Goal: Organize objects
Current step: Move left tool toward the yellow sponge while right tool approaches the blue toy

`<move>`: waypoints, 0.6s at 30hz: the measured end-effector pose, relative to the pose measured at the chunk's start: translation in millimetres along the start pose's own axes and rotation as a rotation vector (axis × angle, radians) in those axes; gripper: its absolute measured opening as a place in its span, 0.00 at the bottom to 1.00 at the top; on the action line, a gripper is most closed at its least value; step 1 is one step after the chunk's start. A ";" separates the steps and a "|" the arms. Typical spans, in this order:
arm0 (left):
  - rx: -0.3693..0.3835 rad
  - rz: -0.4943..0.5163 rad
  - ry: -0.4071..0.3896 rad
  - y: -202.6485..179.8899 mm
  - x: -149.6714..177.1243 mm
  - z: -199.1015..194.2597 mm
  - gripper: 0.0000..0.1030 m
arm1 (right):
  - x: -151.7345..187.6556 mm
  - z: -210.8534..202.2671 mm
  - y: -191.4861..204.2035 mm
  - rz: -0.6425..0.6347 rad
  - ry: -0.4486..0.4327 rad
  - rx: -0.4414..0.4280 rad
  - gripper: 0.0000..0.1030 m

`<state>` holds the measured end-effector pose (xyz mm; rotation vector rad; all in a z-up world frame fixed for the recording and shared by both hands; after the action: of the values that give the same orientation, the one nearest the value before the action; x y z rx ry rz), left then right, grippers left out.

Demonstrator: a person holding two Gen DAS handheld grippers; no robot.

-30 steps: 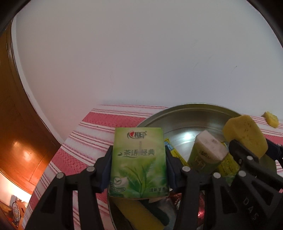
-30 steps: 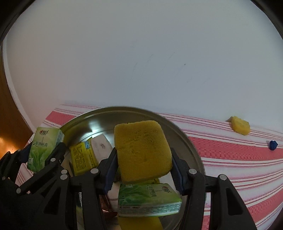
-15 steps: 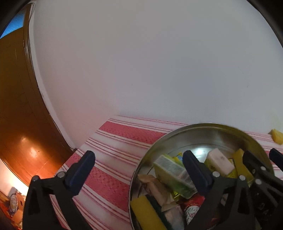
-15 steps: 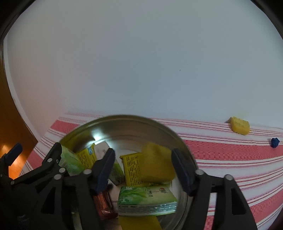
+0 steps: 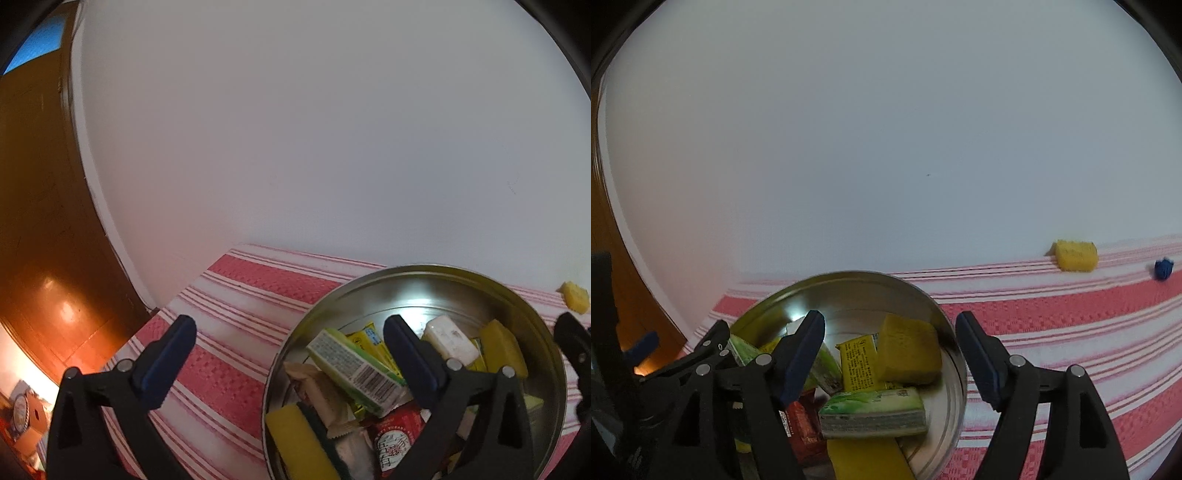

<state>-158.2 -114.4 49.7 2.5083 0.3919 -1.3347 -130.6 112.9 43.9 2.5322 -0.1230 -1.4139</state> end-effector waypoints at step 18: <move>0.021 -0.156 -0.108 -10.7 26.2 -44.1 0.98 | 21.4 -34.3 -69.9 0.003 -0.101 0.193 0.73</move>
<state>-114.4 -85.8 50.3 2.4518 0.5624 -1.5322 -93.1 182.2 26.2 2.6078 -0.2944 -1.6005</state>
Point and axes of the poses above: each gripper's, at about its wrist camera, not at the fingertips, and z roughly the way its jaws point, y to its left, x to its underside, the point moved 1 cm from there along z, roughly the way its jaws point, and after that the axes turned 1 degree about y, right-handed, at the moved point
